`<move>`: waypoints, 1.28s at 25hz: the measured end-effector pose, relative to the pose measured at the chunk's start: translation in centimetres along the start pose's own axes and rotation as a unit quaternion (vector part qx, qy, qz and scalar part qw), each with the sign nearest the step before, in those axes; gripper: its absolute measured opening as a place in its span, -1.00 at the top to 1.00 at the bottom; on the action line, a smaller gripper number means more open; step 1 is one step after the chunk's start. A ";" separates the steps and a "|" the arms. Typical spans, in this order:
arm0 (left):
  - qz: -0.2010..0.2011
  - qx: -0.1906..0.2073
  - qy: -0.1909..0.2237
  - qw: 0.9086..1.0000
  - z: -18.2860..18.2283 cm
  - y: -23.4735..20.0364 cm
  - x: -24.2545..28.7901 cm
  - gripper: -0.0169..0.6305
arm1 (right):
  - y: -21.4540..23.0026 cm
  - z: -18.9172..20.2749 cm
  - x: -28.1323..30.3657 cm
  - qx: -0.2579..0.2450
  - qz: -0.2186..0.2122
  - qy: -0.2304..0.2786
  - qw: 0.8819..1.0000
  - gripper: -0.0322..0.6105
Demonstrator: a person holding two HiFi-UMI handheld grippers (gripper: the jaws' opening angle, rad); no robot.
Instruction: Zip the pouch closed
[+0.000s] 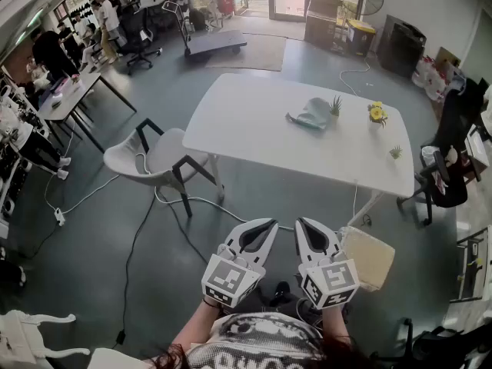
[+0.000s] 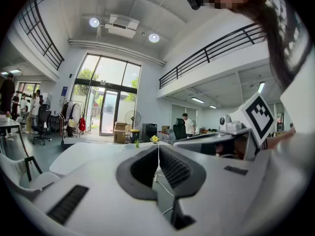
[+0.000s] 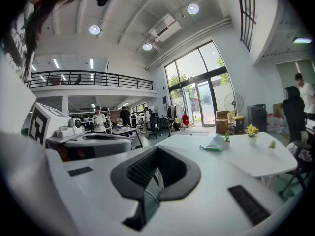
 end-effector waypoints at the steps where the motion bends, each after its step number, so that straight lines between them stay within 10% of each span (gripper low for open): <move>1: 0.003 -0.002 -0.001 1.000 -0.1 -0.1 -0.1 0.90 | -0.1 0.0 0.1 0.003 0.001 0.002 1.000 0.93; 18: -0.008 -0.030 -0.005 0.999 1.8 -3.1 -2.6 0.90 | -0.7 1.4 1.2 0.028 0.038 0.003 0.999 0.92; 32: -0.033 -0.029 -0.001 0.999 0.7 -11.9 10.0 0.90 | 9.2 -1.4 14.0 0.024 0.010 -0.001 1.000 0.92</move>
Point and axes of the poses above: the fingertips, and each gripper's own axes: x forward along the fingers, y to its right, z out of its underside, the point moved 10 cm from there along -x, backward along the fingers, and after that the axes turned 13 degrees about z, right-handed, at the moved point
